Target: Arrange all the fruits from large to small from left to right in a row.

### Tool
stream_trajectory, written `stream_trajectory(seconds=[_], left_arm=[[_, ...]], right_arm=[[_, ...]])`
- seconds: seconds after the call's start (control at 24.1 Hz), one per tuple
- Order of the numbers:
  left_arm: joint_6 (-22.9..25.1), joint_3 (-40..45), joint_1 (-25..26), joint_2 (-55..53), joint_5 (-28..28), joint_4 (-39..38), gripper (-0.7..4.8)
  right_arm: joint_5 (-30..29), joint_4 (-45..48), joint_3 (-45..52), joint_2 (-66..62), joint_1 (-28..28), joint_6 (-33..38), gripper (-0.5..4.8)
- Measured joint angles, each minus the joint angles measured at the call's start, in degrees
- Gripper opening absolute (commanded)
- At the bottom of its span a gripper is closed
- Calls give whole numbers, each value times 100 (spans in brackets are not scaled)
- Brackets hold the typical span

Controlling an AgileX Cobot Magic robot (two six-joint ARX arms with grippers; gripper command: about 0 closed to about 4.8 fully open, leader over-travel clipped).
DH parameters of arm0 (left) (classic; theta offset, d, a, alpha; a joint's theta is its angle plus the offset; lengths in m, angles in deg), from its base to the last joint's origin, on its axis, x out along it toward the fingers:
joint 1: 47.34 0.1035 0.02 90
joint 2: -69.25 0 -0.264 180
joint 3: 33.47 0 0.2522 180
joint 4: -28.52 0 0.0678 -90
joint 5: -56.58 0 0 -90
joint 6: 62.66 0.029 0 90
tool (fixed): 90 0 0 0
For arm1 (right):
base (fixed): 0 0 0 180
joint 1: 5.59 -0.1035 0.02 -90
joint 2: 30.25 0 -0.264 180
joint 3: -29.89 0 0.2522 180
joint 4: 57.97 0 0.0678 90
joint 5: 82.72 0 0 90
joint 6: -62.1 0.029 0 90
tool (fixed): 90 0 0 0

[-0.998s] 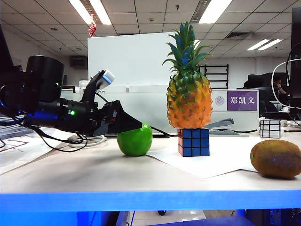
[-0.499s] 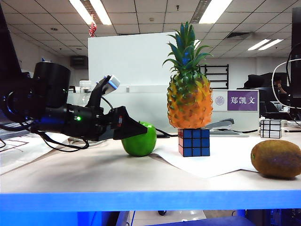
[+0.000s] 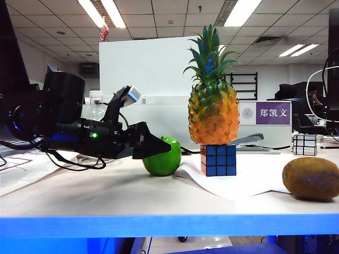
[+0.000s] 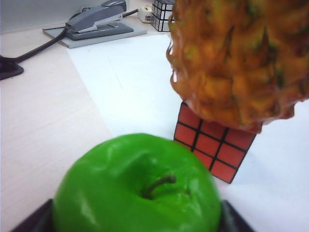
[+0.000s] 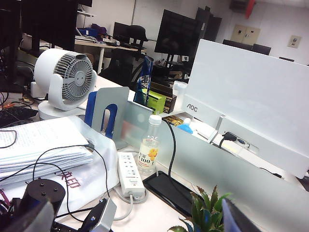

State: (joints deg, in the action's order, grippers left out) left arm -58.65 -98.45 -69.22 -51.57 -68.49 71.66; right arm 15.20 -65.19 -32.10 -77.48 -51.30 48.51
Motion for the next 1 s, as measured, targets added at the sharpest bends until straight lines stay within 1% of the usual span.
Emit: stream_trajectory(seconds=[0.04, 0.17, 0.21, 0.25, 0.54, 0.75, 0.87, 1.0], left_arm=[[0, -7, 0, 0, 9, -17, 78], [4, -9, 0, 2, 31, -33, 28], [4, -9, 0, 2, 44, -35, 2], [4, -9, -2, 2, 61, -39, -6], [13, -9, -4, 76, 79, -201, -6], [74, 7, -2, 442, 96, -841, -6], [262, 31, 46, 796, 79, -1355, -6], [358, 28, 125, 1209, 39, -1574, -6]], right_arm=[[0, 0, 0, 0, 0, 0, 479], [0, 0, 0, 0, 0, 0, 479], [0, 0, 0, 0, 0, 0, 479], [0, 0, 0, 0, 0, 0, 479], [0, 0, 0, 0, 0, 0, 479], [0, 0, 0, 0, 0, 0, 479], [0, 0, 0, 4, 0, -2, 479], [-2, -2, 0, 59, 0, 0, 479]])
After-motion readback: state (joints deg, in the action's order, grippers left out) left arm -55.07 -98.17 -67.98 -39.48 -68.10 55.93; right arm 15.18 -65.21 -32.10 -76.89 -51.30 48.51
